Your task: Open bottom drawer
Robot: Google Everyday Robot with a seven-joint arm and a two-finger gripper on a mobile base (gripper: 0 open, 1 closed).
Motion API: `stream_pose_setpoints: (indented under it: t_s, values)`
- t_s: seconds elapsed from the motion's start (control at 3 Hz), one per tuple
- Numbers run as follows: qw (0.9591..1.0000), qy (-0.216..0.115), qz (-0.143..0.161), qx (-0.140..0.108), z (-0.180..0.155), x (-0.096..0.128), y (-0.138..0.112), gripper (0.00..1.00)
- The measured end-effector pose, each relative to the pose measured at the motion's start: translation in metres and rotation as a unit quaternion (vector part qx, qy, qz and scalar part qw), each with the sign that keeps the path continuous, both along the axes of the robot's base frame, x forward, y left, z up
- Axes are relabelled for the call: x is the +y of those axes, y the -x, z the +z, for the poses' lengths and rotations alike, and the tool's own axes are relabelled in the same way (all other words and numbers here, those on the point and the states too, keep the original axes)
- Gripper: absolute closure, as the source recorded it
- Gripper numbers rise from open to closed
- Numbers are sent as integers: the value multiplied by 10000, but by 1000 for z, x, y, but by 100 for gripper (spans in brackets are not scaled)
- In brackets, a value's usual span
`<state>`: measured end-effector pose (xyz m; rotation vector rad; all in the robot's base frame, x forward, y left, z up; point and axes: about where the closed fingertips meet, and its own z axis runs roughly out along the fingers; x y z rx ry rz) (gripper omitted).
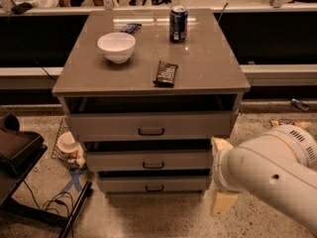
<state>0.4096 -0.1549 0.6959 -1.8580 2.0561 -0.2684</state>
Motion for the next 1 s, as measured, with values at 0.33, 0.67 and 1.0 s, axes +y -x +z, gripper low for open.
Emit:
stream_pose_setpoints:
  t_s: [0.33,0.67,1.0]
  values:
    - [9997,176,109,147,-51,13,-3,0]
    - [9990,-16,94,444,-133,17,-10,0]
    - [9983,-274,119,508,-190,21,-22,0]
